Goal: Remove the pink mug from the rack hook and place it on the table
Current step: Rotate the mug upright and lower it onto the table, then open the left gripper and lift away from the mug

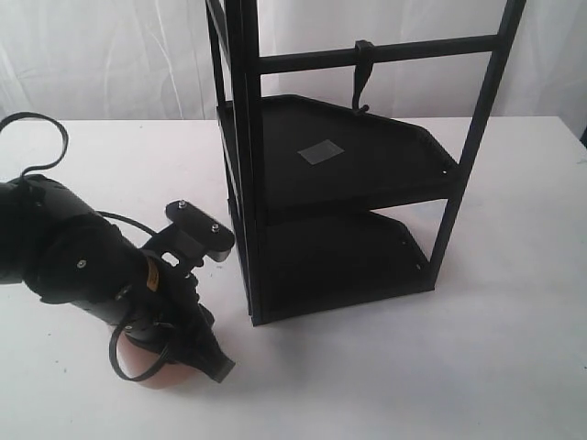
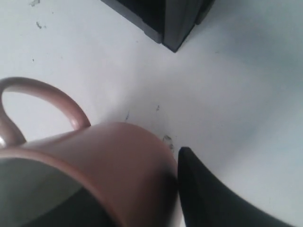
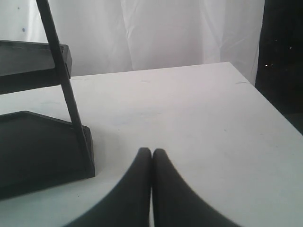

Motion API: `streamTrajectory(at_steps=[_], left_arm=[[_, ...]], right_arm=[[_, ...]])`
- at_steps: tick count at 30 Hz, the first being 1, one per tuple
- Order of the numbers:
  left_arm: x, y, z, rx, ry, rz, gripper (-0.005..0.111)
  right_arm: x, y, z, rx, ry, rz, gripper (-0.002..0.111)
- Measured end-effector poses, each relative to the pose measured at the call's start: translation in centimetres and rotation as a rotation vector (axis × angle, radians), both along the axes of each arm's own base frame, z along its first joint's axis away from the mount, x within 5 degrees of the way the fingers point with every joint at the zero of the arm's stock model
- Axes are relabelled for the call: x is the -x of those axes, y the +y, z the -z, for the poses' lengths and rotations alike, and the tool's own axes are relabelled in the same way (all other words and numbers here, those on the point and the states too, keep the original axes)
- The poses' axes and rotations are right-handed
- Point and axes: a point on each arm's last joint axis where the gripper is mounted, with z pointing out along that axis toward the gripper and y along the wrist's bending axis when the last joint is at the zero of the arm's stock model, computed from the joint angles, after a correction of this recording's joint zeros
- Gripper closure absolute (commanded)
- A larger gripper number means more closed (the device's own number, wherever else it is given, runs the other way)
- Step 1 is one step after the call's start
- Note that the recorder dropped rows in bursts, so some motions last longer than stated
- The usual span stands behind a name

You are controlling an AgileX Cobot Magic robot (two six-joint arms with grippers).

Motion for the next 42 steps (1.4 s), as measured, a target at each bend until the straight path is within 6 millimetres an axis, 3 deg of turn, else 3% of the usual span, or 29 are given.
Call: streamTrajectory(at_steps=[6,11,13,26,32,35,39,42], left_arm=[[0.0,-0.1,0.2,0.009,0.008,-0.010,0.105],[0.1,-0.1,0.6,-0.005,0.038,-0.017,0.061],[0.2,0.0,0.7,-0.012,0.059,-0.031,0.054],[1.7,1.1,-4.3,0.071,-0.051,-0.034,0.054],[3.0,2.0,-6.4,0.085,-0.066,-0.036,0.059],[4.0,2.7,-7.7,0.093,-0.077,-0.035,0.073],[5.4,3.7,-9.4,0.105,-0.097,-0.031,0.103],[6.8,4.7,-11.1,0.121,-0.142,-0.008,0.107]], right_arm=[[0.0,0.0,0.0,0.000,0.000,0.000,0.108],[0.0,0.0,0.0,0.000,0.000,0.000,0.108],[0.0,0.0,0.0,0.000,0.000,0.000,0.108],[0.0,0.0,0.0,0.000,0.000,0.000,0.108],[0.0,0.0,0.0,0.000,0.000,0.000,0.108],[0.0,0.0,0.0,0.000,0.000,0.000,0.108],[0.0,0.0,0.0,0.000,0.000,0.000,0.108],[0.0,0.0,0.0,0.000,0.000,0.000,0.108]])
